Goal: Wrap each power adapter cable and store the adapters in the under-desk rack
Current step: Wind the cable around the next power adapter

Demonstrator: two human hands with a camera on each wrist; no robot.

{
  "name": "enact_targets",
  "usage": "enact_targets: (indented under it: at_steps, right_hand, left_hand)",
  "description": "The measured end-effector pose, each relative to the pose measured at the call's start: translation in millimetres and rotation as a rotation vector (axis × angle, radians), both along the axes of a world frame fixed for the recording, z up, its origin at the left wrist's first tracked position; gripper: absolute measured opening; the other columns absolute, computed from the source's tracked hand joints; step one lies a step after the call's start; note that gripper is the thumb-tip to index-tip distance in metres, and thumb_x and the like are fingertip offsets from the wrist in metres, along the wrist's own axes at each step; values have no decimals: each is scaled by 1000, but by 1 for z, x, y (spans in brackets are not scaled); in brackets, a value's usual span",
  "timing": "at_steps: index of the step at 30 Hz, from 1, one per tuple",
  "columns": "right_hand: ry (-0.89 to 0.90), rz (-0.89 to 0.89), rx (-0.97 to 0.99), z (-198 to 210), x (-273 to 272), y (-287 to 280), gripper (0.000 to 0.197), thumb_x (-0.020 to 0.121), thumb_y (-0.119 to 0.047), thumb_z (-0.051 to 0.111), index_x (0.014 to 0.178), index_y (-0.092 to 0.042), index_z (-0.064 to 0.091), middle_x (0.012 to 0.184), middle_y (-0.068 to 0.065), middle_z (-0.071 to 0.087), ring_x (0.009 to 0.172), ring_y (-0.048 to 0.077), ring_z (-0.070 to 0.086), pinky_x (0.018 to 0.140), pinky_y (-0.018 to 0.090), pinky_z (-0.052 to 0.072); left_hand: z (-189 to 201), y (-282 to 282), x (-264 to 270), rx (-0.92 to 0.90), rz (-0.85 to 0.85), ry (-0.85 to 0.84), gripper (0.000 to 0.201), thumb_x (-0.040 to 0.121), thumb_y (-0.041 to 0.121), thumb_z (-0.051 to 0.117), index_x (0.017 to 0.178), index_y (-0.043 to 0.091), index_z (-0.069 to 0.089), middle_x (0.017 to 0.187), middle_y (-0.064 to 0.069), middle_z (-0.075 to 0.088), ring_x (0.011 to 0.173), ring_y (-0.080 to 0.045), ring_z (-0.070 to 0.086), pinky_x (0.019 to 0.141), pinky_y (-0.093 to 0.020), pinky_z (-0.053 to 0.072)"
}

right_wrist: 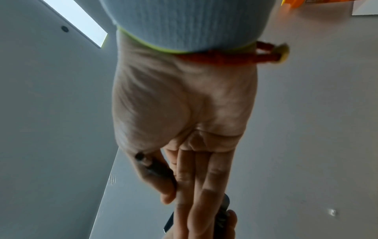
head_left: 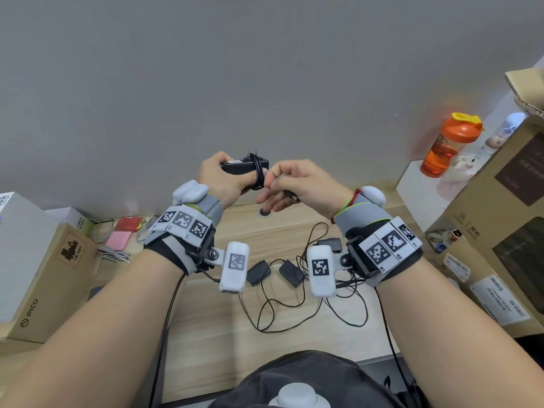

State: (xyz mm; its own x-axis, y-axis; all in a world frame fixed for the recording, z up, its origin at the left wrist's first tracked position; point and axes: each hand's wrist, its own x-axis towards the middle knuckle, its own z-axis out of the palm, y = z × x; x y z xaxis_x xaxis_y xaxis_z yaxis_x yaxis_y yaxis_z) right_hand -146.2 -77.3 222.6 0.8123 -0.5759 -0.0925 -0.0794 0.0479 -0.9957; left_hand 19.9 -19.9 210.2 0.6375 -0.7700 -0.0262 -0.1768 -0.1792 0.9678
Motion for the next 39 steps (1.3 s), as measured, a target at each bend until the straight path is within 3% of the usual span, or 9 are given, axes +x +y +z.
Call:
enact_targets:
  at_steps: [3,7,11,14,19,24,28,33,39]
  right_hand:
    - [-98,-24,122,4,-2,-5,13,90,-13,48,90,-6,60,98,26,72,83,34,71,76,33,58]
    - [-226,-16,264,5,-8,-10,37,87,-29,50,109,-1,59,111,25,69,96,37,70,84,35,59]
    - [-199,-202,4,-2,-5,-13,13,98,-8,51,103,-1,62,92,17,73,69,24,70,63,26,56]
    - [-115,-342,-271,-10,-2,-17,16,97,-10,57,88,-9,69,62,2,59,47,11,48,46,21,40]
    - [-14,-305,-327,-16,4,-12,25,94,-24,63,72,-15,71,52,-2,53,47,14,47,49,25,42]
    - [131,-232,-252,-14,11,-10,30,92,-22,63,66,-10,70,51,-6,58,52,14,49,46,22,41]
    - [156,-271,-231,-13,11,-11,31,94,-21,60,67,-9,69,55,0,59,50,13,50,45,21,41]
    - [169,-409,-278,-15,15,-12,32,91,-26,66,62,-11,67,53,2,55,49,17,51,48,26,45]
    - [160,-586,-297,-25,17,-15,33,73,-32,83,80,-23,52,67,-4,64,62,22,67,75,49,59]
  left_hand:
    - [-1,-1,-4,17,-45,12,34,71,2,81,78,10,49,70,-2,55,62,-15,55,52,-25,56]
    - [0,-1,-6,3,-121,106,29,78,-2,76,89,8,52,85,-7,56,72,-21,62,61,-36,62]
    - [0,-1,-6,5,-141,192,33,84,2,73,111,2,53,107,-16,60,89,-32,69,69,-39,62]
    - [-2,-3,-7,19,-161,170,45,81,4,76,120,4,54,116,-16,61,98,-31,69,74,-38,61]
    - [1,-5,-11,44,-151,40,41,73,12,76,112,5,64,103,-15,67,95,-28,70,73,-34,61]
    - [9,-2,-17,44,-122,-28,53,62,25,69,112,12,62,98,-6,67,96,-27,68,81,-44,60]
    - [16,0,-21,47,-169,-36,48,70,21,66,116,15,57,91,3,64,89,-21,65,87,-49,56]
    - [15,4,-26,54,-245,-35,59,55,41,67,111,28,54,109,-3,65,106,-25,65,95,-48,52]
    - [16,7,-26,59,-258,20,51,65,30,65,113,23,53,103,2,62,108,-26,64,96,-46,53]
